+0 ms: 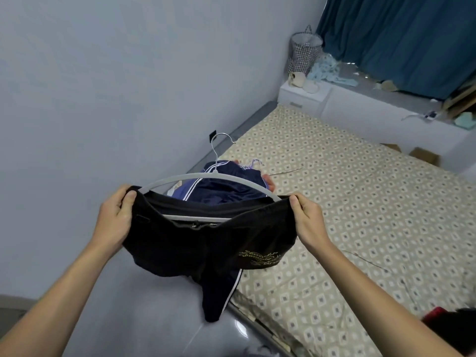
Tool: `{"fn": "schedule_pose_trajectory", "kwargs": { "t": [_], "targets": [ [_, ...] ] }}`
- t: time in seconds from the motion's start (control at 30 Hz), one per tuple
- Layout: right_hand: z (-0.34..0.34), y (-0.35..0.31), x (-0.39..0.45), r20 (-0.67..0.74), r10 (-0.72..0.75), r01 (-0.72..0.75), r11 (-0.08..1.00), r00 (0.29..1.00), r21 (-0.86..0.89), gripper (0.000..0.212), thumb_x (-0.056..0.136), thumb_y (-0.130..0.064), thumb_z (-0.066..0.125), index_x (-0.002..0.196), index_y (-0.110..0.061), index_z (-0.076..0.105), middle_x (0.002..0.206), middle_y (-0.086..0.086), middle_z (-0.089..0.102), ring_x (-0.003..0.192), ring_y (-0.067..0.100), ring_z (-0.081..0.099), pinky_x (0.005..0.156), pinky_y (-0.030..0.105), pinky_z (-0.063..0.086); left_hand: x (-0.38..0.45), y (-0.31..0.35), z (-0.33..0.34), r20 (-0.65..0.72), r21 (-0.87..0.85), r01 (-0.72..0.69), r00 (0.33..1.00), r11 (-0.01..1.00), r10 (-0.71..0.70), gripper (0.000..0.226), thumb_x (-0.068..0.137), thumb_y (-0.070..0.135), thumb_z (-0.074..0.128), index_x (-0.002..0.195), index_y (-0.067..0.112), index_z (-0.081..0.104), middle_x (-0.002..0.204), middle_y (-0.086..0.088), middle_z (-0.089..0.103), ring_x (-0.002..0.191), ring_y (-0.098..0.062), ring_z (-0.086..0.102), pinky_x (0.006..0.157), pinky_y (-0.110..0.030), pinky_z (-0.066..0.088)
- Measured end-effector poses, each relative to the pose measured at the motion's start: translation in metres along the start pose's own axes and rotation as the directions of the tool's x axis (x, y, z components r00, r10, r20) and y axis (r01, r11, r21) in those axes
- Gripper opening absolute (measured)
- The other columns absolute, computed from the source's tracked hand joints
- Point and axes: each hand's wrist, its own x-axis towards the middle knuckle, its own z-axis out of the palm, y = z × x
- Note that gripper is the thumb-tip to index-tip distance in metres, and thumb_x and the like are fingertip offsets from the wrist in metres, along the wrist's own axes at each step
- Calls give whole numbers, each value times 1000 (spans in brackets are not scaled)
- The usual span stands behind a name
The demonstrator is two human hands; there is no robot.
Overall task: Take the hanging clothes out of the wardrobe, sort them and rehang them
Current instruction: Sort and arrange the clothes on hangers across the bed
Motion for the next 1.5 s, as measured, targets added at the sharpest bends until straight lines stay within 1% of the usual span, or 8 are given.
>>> {"fn": "schedule_pose_trajectory", "kwargs": {
  "t": [0.17,0.33,0.5,0.73,0.9,1.0,1.23,1.5],
  "targets": [
    [49,-43,16,-48,-47,43,995,998,-90,32,110,-12,47,84,-23,63,76,-27,52,75,-14,57,69,9,39,59,-35,-3,92,-66,-18,995,998,24,22,111,13,46,97,7,62,85,-14,62,77,-13,52,70,-18,40],
    [109,-51,16,-120,13,-39,975,993,-220,33,110,-16,48,82,-29,59,66,-25,58,63,2,55,62,21,35,114,-87,-16,282,-103,-79,954,992,105,25,110,15,47,92,23,63,77,9,65,71,-5,57,67,-16,41],
    [174,-66,-10,-206,121,-174,948,971,-265,33,109,-19,50,78,-27,57,61,-19,55,59,7,51,60,31,34,150,-148,-41,404,-144,-69,907,987,122,21,110,19,49,100,14,67,82,-6,66,77,-19,60,70,-25,44],
    [226,-90,-41,-304,172,-263,922,937,-286,28,108,-19,52,81,-20,60,61,-11,56,61,10,54,61,31,37,185,-184,-58,490,-168,-123,850,978,191,27,110,21,52,100,42,65,82,-2,68,76,-19,61,72,-25,46],
    [238,-87,-43,-299,224,-309,910,927,-276,29,109,-21,51,81,-19,59,60,0,55,61,14,54,64,36,40,202,-203,-52,551,-150,-152,808,977,210,23,108,18,53,104,33,70,83,13,69,79,-7,61,74,-20,44],
    [244,-76,-36,-296,274,-354,897,915,-264,32,109,-22,52,77,-25,58,65,-5,59,66,11,57,66,34,42,209,-217,-43,588,-81,-160,789,984,177,19,108,21,54,112,17,71,90,1,73,87,-20,67,77,-32,46],
    [250,-23,10,-285,365,-427,883,886,-195,30,109,-23,51,81,-21,60,67,-3,59,69,9,58,69,35,42,242,-222,19,616,-22,-116,780,993,105,17,109,24,52,104,23,68,82,8,68,79,-9,63,74,-35,45],
    [230,95,137,-227,419,-466,855,879,-227,27,111,-28,45,87,-28,59,73,-9,61,72,4,58,67,27,41,330,-229,170,667,281,-228,745,932,-18,22,111,29,45,95,18,57,81,-4,61,75,-28,53,71,-41,42]
  ]
}}
